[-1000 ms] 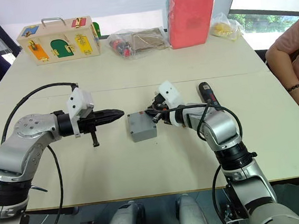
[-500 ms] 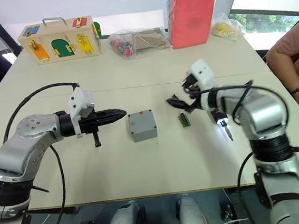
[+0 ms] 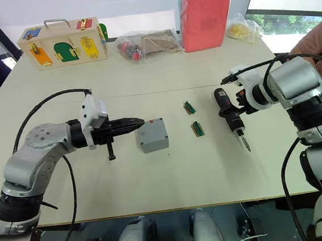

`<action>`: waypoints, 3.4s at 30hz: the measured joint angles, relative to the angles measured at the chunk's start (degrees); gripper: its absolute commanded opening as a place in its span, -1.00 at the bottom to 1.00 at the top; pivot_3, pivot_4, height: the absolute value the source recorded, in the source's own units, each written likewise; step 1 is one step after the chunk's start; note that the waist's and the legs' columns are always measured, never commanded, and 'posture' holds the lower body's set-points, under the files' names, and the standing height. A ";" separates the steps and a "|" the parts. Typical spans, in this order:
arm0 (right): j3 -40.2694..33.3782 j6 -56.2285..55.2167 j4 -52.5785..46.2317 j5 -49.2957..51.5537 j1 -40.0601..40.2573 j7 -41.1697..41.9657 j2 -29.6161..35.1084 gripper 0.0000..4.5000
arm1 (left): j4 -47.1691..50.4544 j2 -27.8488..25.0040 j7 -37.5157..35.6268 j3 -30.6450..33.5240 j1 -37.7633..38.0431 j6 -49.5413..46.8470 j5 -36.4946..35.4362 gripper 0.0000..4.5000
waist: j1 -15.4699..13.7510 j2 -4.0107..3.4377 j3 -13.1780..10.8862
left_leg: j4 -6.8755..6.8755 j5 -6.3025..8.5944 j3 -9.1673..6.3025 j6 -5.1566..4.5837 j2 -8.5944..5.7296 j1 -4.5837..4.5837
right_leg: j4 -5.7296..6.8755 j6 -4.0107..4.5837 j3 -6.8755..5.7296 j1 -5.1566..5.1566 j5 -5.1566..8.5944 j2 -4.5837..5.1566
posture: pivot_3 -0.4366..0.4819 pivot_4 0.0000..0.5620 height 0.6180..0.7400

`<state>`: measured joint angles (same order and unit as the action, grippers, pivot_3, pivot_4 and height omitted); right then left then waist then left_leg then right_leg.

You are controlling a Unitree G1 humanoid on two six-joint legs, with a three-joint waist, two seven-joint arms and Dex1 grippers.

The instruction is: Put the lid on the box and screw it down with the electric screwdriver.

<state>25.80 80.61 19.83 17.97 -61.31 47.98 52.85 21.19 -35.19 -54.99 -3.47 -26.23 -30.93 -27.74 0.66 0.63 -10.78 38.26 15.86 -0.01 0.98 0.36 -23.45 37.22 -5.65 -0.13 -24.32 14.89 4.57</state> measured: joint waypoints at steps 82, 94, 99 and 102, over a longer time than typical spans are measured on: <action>-22.63 -74.75 -26.47 -3.78 35.68 -15.21 -42.81 -0.18 | -24.15 5.92 -4.87 -8.68 -5.54 13.91 13.40 -1.00 | 0.08 -0.06 -0.01 | 0.02 -0.11 -0.18 0.17 -0.23 0.05 | 0.11 -0.11 -0.01 0.07 -0.07 0.09 | -0.05 -0.47 0.83; -20.98 -67.44 -28.93 -3.96 35.99 -17.76 -42.85 -0.18 | -25.82 6.24 -4.82 -9.13 -5.74 15.08 14.78 -1.00 | 0.15 -0.05 0.84 | -0.01 -0.10 -0.20 0.16 -0.22 0.24 | 0.10 -0.10 -0.01 0.27 -0.06 0.07 | -0.05 -0.47 0.83; -20.48 -63.59 -29.79 -4.28 36.32 -20.26 -43.05 -0.18 | -26.18 6.61 -4.77 -9.32 -5.28 15.07 15.44 -1.00 | 0.17 0.01 1.09 | -0.20 -0.01 -0.21 0.02 -0.20 1.15 | -0.15 -0.08 -0.02 1.21 0.03 0.05 | -0.05 -0.47 0.83; -20.05 -63.29 -29.88 -4.44 36.55 -20.89 -43.04 -0.18 | -26.19 6.62 -4.80 -9.32 -5.01 15.10 15.93 -1.00 | 0.19 0.03 1.41 | -0.21 0.00 -0.23 0.00 -0.19 1.15 | -0.15 -0.08 -0.03 1.21 0.06 0.04 | -0.05 -0.47 0.83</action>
<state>5.75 17.32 -10.06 13.53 -24.76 27.08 9.81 -5.00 -28.57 -59.79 -12.79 -31.24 -15.83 -11.82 0.86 0.67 -9.37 38.05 15.86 -0.25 0.98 0.17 -22.30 37.08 -5.73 -0.15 -23.12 14.94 4.61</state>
